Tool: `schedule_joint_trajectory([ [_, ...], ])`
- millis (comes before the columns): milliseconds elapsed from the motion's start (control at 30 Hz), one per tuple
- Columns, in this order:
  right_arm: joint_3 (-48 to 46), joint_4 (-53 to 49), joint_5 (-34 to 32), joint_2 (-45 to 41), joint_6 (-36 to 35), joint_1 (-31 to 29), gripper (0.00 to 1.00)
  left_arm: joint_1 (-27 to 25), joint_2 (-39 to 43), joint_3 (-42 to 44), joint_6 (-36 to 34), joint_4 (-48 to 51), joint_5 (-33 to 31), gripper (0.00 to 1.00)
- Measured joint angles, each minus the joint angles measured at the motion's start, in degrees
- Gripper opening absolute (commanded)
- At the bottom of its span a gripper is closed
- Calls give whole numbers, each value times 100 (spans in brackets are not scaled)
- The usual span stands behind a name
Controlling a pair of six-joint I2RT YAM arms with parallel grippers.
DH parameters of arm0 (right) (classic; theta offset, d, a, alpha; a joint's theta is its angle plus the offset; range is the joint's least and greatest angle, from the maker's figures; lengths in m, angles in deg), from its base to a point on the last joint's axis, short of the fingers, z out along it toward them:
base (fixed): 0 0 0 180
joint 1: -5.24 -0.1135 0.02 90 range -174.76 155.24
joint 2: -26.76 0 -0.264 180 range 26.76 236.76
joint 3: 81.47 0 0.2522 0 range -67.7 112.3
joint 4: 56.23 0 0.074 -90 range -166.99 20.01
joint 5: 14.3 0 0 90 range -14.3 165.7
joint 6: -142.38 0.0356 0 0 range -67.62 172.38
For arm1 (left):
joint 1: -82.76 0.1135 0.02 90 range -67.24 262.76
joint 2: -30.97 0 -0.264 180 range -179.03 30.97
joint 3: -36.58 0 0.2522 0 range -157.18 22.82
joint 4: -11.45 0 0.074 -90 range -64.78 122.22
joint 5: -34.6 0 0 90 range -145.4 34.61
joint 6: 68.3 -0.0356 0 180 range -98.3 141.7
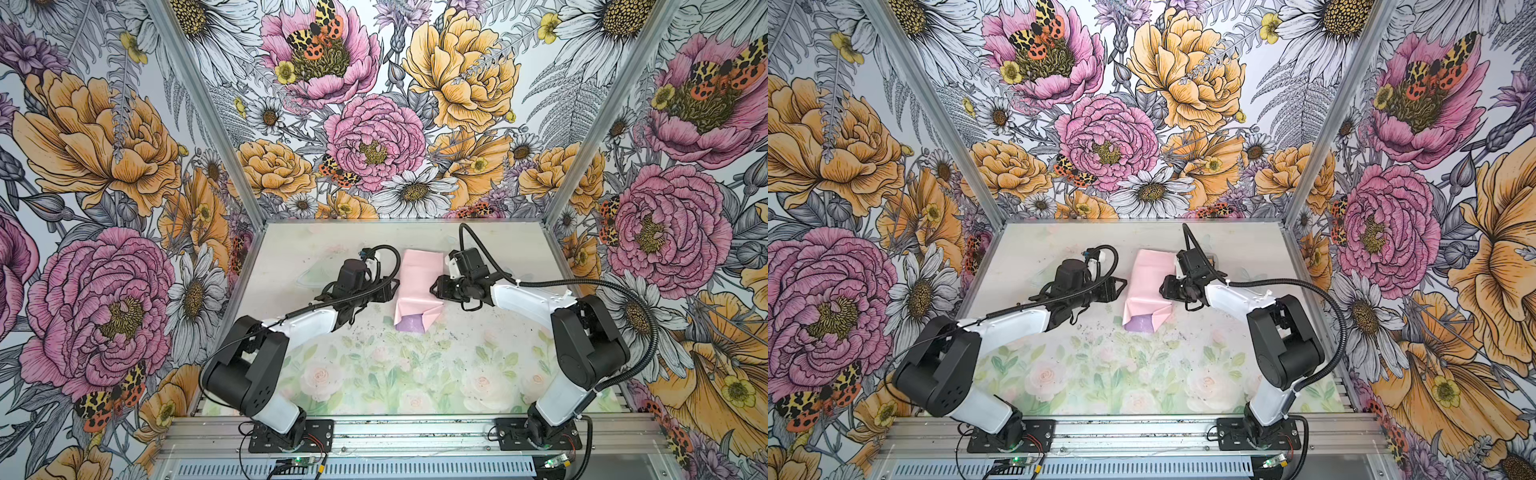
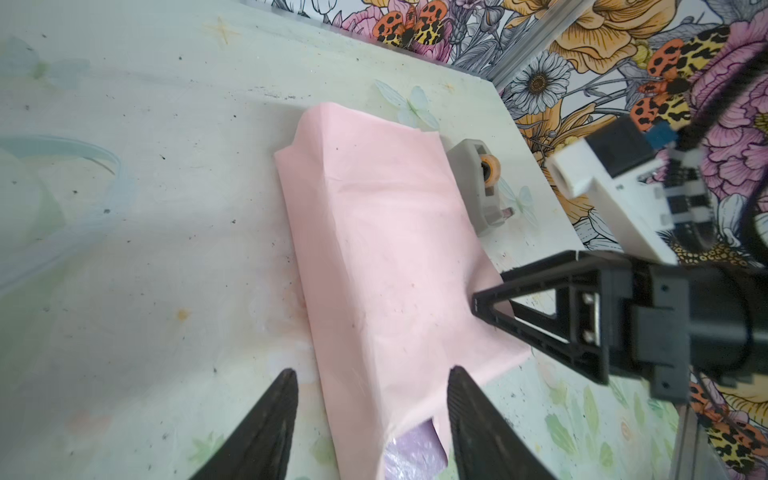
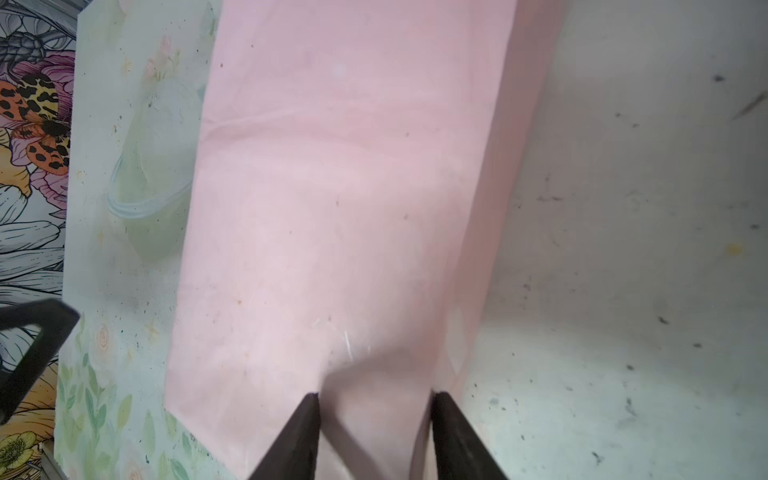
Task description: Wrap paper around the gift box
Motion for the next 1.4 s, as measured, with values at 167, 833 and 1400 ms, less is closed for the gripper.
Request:
schedule_joint_trajectory([
  [167,0,2,-2,0,0,-4,45,-774,236,691,-201,-133,-778,56],
  [833,0,33,-92,0,-2,-109,44,-1132,-1167,518,-223,-463,-2065,48],
  [1400,-2,98,-286,0,2,-216,43,-1508,-1639,227,-264,-660,-2616,0],
])
